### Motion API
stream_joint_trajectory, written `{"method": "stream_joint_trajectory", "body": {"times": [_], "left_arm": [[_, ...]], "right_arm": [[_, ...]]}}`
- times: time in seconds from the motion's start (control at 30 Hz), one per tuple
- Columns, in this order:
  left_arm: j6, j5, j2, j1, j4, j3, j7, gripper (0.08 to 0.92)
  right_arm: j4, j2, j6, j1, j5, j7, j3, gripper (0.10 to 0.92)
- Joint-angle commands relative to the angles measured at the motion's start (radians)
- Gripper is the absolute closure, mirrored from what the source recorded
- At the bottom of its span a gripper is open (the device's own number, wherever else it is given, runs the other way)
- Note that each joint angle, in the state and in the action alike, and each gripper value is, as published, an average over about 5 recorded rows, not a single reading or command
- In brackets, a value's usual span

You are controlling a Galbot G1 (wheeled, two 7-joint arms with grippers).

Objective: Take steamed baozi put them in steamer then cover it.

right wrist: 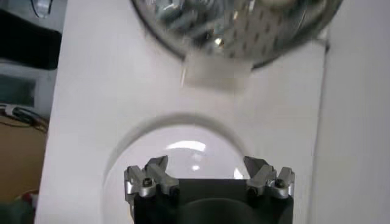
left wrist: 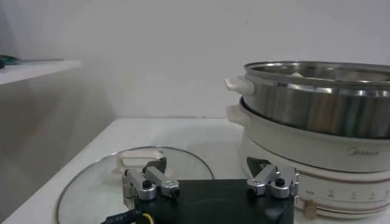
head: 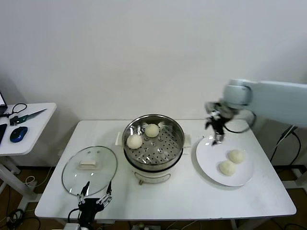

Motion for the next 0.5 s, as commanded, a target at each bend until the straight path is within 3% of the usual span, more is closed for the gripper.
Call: {"method": "stream_joint_trajectory", "body": {"times": [0.03,0.5], "left_arm": [[0.001,0.001,-0.002,0.002,-0.001,-0.002,0.0,0.177],[0.004,0.01,-0.013,0.014,0.004,-0.008,-0.001,0.177]], "right_arm": [[-0.065,-0.266,0.066,-0.347,-0.266,-0.051,0.249,0.203],[-0.228,-0.166,0.082,-0.64,-0.376,-0.032,0.509,0.203]]}}
